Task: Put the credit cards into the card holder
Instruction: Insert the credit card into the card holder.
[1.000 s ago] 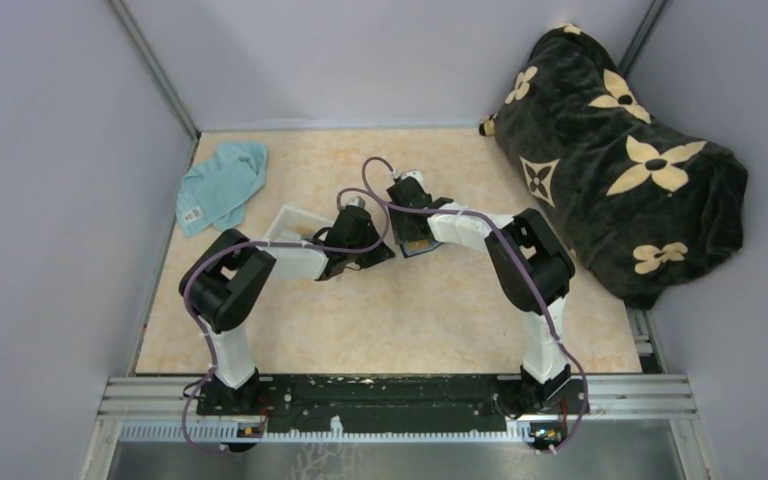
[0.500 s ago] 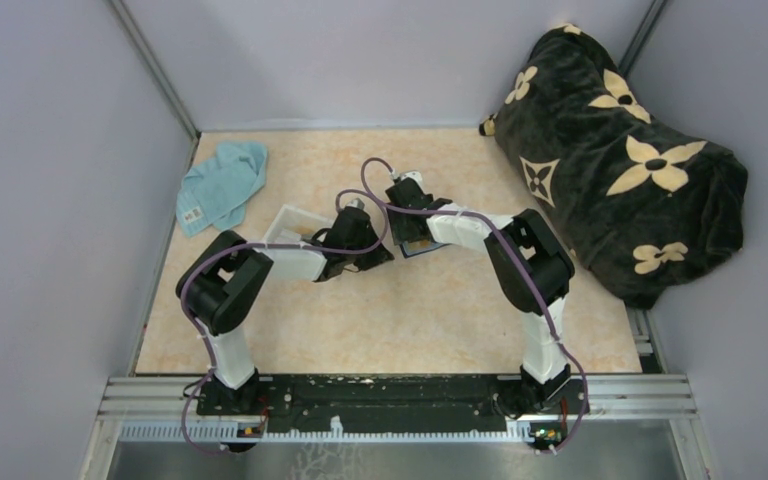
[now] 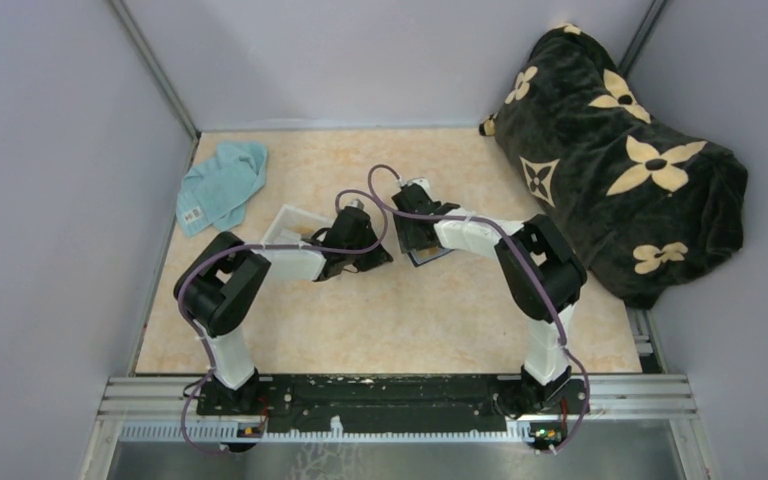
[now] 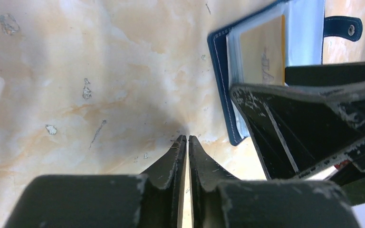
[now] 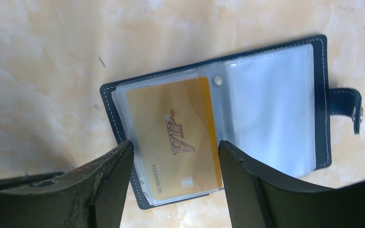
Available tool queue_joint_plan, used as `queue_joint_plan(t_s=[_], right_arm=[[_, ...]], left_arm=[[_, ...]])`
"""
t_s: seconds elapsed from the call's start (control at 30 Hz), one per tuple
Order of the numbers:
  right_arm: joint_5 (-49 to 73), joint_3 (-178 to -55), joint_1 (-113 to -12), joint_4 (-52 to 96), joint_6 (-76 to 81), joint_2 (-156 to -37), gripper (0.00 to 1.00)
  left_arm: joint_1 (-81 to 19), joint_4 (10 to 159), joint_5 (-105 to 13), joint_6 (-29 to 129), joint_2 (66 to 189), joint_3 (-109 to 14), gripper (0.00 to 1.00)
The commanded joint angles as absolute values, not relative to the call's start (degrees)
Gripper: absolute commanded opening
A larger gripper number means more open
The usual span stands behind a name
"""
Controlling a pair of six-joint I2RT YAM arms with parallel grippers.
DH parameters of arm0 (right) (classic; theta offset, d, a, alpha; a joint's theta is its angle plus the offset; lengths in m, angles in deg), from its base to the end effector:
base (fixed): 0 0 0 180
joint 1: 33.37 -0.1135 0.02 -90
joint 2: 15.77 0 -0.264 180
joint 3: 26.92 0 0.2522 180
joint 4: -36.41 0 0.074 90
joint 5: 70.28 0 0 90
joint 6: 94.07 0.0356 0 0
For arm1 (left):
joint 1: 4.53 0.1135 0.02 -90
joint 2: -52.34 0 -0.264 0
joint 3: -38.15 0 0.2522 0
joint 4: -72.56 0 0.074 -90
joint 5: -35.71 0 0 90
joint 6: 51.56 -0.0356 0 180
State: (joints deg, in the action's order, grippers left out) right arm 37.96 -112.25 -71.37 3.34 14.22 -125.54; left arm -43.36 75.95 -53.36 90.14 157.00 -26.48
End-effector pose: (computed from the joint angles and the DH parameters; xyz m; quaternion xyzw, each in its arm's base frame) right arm 0.3196 0.2355 0.1667 -0.1186 0.9415 -0.0039 0.3153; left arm 0.2797 -0.2259 0.1314 -0.0998 0.9131 -0.2861 0.2730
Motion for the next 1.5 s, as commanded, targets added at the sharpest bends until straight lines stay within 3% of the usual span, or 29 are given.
queue_joint_plan(t_s=[0.0, 0.43, 0.87, 1.47], right_arm=[[38.04, -110.2, -71.0, 0.93, 15.16, -119.68, 0.66], [31.33, -109.63, -70.84, 3.23, 14.75, -112.5, 0.67], [44.82, -103.1, -63.75, 2.53, 16.75, -106.36, 0.71], [46.35, -104.13, -57.59, 10.5, 12.34, -116.83, 0.7]], left_arm=[[-42.96, 90.4, -56.32, 87.62, 158.77, -23.78, 0.15], [-42.5, 91.29, -56.85, 87.11, 155.88, -24.84, 0.24], [-43.37, 90.28, -53.63, 86.87, 156.89, -28.41, 0.34], [-43.72, 88.75, -51.55, 86.85, 160.38, -30.01, 0.34]])
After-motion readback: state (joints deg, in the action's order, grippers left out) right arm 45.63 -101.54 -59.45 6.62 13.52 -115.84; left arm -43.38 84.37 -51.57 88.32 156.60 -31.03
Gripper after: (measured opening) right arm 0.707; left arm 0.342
